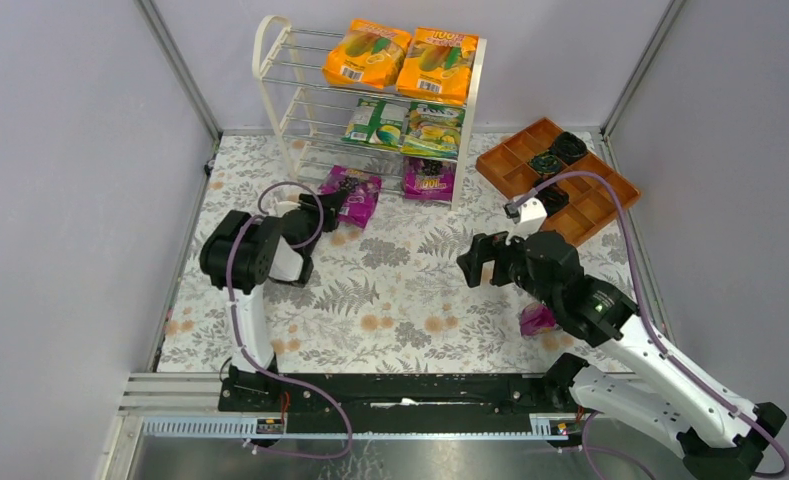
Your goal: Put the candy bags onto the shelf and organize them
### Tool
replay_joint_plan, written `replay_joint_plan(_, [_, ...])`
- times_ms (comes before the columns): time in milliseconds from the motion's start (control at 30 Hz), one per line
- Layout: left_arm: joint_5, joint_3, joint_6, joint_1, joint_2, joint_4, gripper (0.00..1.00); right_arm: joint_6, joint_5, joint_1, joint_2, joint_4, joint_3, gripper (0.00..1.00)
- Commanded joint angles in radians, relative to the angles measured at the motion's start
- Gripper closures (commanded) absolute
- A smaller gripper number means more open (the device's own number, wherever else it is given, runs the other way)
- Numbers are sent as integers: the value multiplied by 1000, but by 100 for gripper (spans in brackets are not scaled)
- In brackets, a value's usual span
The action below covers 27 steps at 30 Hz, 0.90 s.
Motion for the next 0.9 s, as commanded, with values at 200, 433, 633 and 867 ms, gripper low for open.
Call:
replay_joint_plan(200, [-97, 224, -27, -39, 113, 317, 59, 28, 23, -4, -45, -26, -21, 0])
replay_joint_plan(433, [-143, 386, -33, -77, 213, 298, 59, 27, 16, -4, -26, -12, -12, 0])
replay_joint_plan(633, [-151, 616, -19, -85, 407, 312, 61, 22, 13, -4, -3, -14, 0, 0])
replay_joint_plan(867, [-99, 732, 5, -99, 490, 285, 58, 21, 18, -4, -12, -3, -15, 0])
